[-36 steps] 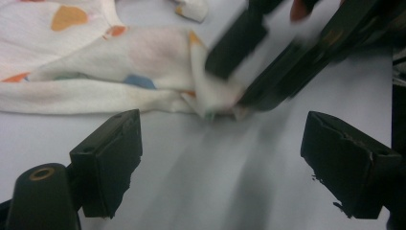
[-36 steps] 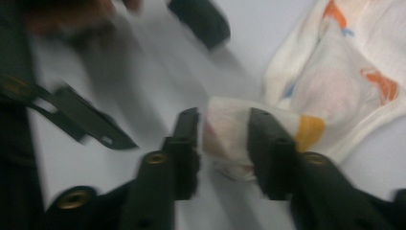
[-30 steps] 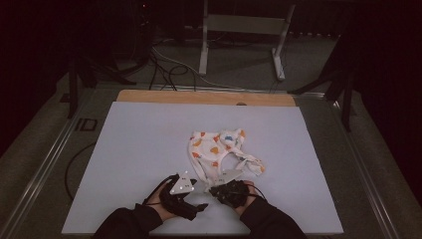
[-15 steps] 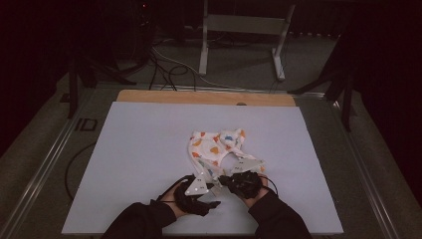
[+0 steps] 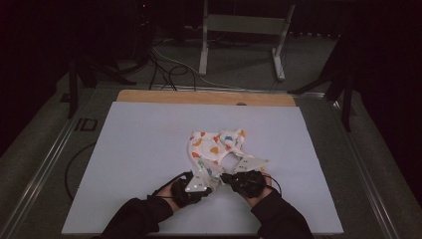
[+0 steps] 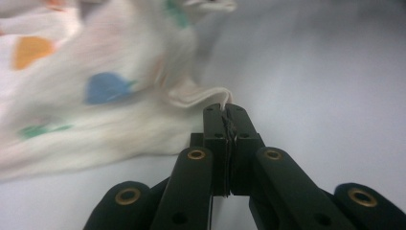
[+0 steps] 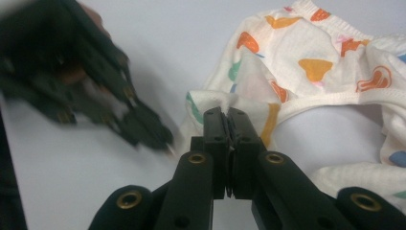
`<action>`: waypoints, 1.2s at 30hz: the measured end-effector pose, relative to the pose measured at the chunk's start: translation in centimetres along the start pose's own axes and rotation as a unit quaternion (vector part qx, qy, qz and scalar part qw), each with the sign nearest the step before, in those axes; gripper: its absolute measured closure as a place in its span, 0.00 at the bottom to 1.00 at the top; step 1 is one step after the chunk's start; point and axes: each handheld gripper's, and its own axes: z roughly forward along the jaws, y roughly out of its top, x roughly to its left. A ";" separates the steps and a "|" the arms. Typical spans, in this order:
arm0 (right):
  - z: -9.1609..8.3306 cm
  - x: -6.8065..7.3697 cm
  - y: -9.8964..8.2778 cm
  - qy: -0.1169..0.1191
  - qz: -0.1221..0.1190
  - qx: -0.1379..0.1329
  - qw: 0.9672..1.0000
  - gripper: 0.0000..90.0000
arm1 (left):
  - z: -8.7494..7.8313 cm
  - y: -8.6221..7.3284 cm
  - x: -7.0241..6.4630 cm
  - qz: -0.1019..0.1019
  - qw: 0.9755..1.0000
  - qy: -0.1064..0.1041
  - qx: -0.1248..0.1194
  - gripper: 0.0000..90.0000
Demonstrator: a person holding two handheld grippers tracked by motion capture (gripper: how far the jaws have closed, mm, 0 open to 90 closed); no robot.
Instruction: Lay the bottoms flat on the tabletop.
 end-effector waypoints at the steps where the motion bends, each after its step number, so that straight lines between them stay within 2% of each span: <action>1: -0.1 0.1 0.0 0.000 0.002 -0.001 1.000 0.98 | -0.8 -0.2 0.2 -0.003 1.000 0.005 -0.004 1.00; 7: -0.9 0.4 0.0 0.009 -0.003 -0.005 1.000 0.98 | -5.9 -2.2 1.5 -0.025 0.999 0.027 -0.030 1.00; 10: -0.9 1.0 0.0 0.020 -0.010 0.001 1.000 0.98 | -7.8 -3.2 1.8 -0.031 0.998 0.032 -0.044 1.00; 13: -0.9 1.8 0.0 0.032 -0.023 0.007 0.999 0.98 | -8.9 -3.9 1.7 -0.036 0.998 0.032 -0.048 1.00; 19: -0.7 3.0 -0.4 0.063 -0.040 0.032 0.997 0.97 | -9.6 -4.7 0.8 -0.023 0.999 0.013 -0.044 1.00; 21: -0.5 3.1 -0.7 0.078 -0.042 0.045 0.995 0.97 | -9.6 -5.1 0.7 -0.025 0.999 0.000 -0.043 1.00; 25: -0.5 3.2 -1.0 0.092 -0.047 0.054 0.993 0.97 | -9.5 -5.7 0.4 -0.020 0.999 -0.025 -0.034 1.00; 27: -0.6 3.1 -0.9 0.103 -0.046 0.048 0.993 0.89 | -9.5 -5.8 0.3 -0.018 0.999 -0.038 -0.032 0.99; 29: -1.0 2.8 -0.7 0.103 -0.040 0.029 0.993 0.74 | -9.5 -5.9 0.4 -0.019 0.998 -0.042 -0.039 0.97; 30: -1.1 2.6 -0.6 0.103 -0.036 0.020 0.994 0.59 | -9.6 -5.9 0.4 -0.019 0.998 -0.042 -0.045 0.89; 31: -1.3 2.5 -0.6 0.101 -0.035 0.009 0.994 0.53 | -9.6 -5.9 0.4 -0.023 0.998 -0.034 -0.050 0.79; 32: -1.5 2.4 -0.5 0.089 -0.030 0.002 0.996 0.47 | -9.5 -5.9 0.4 -0.027 0.998 -0.029 -0.051 0.61; 33: -1.6 2.2 -0.5 0.082 -0.029 -0.008 0.996 0.37 | -9.4 -5.9 0.5 -0.031 0.998 -0.024 -0.052 0.44; 35: -2.0 1.9 -0.5 0.087 -0.029 -0.026 0.995 0.26 | -9.3 -5.9 0.6 -0.036 0.998 -0.019 -0.045 0.25; 36: -2.0 1.8 -0.5 0.082 -0.032 -0.031 0.996 0.21 | -9.2 -6.0 0.6 -0.038 0.998 -0.017 -0.047 0.18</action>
